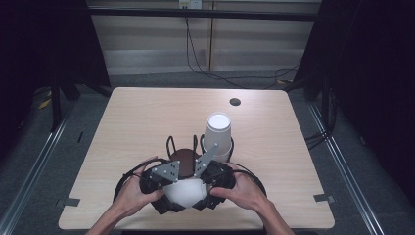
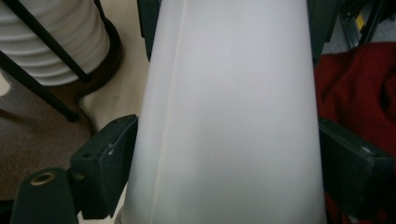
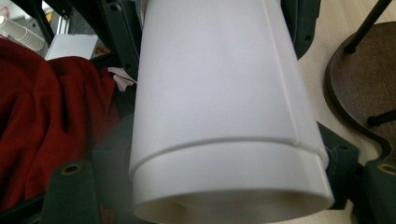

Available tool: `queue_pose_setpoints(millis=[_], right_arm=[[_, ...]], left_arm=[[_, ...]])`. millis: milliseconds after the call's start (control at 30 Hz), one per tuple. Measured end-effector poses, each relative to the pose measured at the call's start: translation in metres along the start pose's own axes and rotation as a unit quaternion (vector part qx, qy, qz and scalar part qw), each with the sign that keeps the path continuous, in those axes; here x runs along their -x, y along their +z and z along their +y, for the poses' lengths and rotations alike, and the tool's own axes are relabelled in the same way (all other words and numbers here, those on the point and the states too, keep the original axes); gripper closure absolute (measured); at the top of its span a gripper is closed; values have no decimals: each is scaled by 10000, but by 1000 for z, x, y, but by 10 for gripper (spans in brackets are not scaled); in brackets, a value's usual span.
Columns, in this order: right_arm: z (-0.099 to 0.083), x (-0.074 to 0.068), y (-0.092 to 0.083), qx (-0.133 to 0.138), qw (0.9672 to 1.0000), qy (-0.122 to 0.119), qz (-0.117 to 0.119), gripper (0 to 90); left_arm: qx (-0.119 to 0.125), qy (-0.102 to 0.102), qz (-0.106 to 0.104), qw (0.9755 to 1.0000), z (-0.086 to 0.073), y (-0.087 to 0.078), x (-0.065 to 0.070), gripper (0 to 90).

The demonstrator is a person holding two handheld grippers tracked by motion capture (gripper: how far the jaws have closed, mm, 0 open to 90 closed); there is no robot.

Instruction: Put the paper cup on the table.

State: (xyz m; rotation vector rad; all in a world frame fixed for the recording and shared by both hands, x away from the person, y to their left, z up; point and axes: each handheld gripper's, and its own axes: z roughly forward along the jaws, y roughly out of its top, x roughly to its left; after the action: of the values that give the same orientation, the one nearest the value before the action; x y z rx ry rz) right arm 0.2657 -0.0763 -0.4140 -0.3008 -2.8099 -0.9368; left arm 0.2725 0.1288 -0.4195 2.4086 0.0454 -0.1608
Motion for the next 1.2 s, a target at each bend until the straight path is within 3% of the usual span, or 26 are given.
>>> queue_pose_setpoints(millis=[133, 300, 367, 500, 667, 800, 900, 1200], right_arm=[[-2, 1, -3, 92, 10000, 36, -6, 251], [-3, -1, -10, 120, 9999, 46, -43, 251], [-4, -1, -9, 136, 9999, 54, -60, 252], [-5, -1, -8, 62, 9999, 69, -54, 251], [-7, 1, -11, 119, 9998, 120, -41, 251], [-11, 3, -12, 139, 9997, 191, -45, 251], [-13, 4, -10, 169, 9996, 209, 23, 251], [-16, 6, -14, 300, 9991, 294, 32, 251]], left_arm=[[241, -110, 19, 9996, -2, -3, -1, 142], [469, -60, 44, 9989, 1, -6, 0, 142], [600, -256, -9, 9979, 1, -7, -1, 140], [707, -330, -80, 9969, 2, -8, -3, 141], [1022, -412, 102, 9939, 0, -15, -2, 145], [1362, -598, 178, 9887, -5, -23, -6, 145], [1396, -618, 279, 9879, -8, -27, -8, 146], [1697, -741, 559, 9811, -9, -39, -7, 154]])
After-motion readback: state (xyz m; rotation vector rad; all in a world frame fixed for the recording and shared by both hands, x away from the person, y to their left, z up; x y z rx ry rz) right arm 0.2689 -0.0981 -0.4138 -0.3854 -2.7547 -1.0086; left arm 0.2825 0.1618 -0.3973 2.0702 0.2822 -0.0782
